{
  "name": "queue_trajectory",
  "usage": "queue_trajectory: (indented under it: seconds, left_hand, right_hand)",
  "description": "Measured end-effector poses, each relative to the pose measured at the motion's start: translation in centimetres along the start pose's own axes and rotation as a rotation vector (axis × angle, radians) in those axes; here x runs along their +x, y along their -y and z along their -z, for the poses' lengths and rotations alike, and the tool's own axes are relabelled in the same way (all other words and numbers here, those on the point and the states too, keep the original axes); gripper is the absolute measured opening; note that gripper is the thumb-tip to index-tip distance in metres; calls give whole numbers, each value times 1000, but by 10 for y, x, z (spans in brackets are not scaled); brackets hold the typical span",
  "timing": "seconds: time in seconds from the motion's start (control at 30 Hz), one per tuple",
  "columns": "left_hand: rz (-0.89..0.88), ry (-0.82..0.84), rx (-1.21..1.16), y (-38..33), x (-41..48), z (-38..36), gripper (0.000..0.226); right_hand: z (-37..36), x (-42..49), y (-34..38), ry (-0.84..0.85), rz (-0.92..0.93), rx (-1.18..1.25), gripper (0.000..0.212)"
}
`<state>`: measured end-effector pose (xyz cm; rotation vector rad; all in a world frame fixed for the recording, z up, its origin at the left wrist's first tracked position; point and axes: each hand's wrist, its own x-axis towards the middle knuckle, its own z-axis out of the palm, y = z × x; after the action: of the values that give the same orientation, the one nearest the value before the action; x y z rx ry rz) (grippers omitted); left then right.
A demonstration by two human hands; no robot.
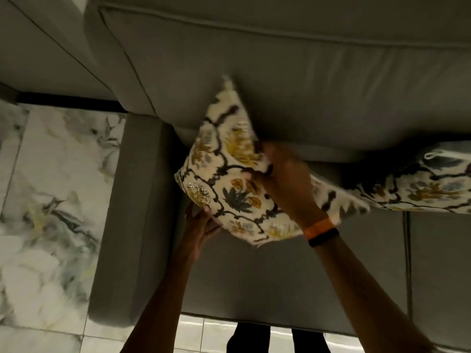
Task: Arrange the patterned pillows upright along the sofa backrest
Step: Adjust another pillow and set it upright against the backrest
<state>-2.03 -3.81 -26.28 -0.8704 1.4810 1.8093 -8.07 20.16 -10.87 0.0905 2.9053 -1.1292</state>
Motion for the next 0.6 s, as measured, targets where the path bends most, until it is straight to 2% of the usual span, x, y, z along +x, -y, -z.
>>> queue_trajectory:
  seconds: [0.07,0.1,0.17,0.2,0.23,0.3,0.33,0.37,0.4,0.43,0.47,0.53,0.6]
  left_hand:
    - [-8,12,8,-15,0,-2,133]
    - [-35,7,34,-21,0,-6,134]
    - [-109,-42,119,-34,3,-13,116]
    - [-158,-78,168,-41,2,-19,113]
    - [-218,-137,233,-46,3,-24,120]
    - [-347,-259,348,-59,9,-26,142]
    - [-399,-268,407,-65,13,-23,146]
    - [-453,-250,456,-71,19,-18,148]
    - [-456,-204,468,-80,23,-12,150]
    - [-448,-157,472,-89,27,-5,151]
    - [-440,-107,476,-100,29,1,151]
    - [-450,3,464,-119,29,6,137]
    - [-472,39,437,-135,28,4,123]
  right_hand:
    - [-18,28,20,-36,191,-223,45]
    - [-27,38,27,-45,245,-292,44]
    - [-38,47,35,-44,330,-298,49]
    - [-40,44,35,-65,351,-267,51]
    - [-39,35,33,-116,327,-215,52]
    - [-33,5,23,-323,129,-43,54]
    - [-33,-13,12,-458,-59,74,63]
    - [-30,-27,1,-565,-276,213,79]
    - [-28,-37,-12,-597,-512,402,98]
    - [-27,-42,-25,-537,-707,632,116]
    - [-25,-44,-40,-407,-793,823,123]
    - [-19,-41,-55,-84,-694,967,97]
    - [-20,-34,-62,10,-573,880,78]
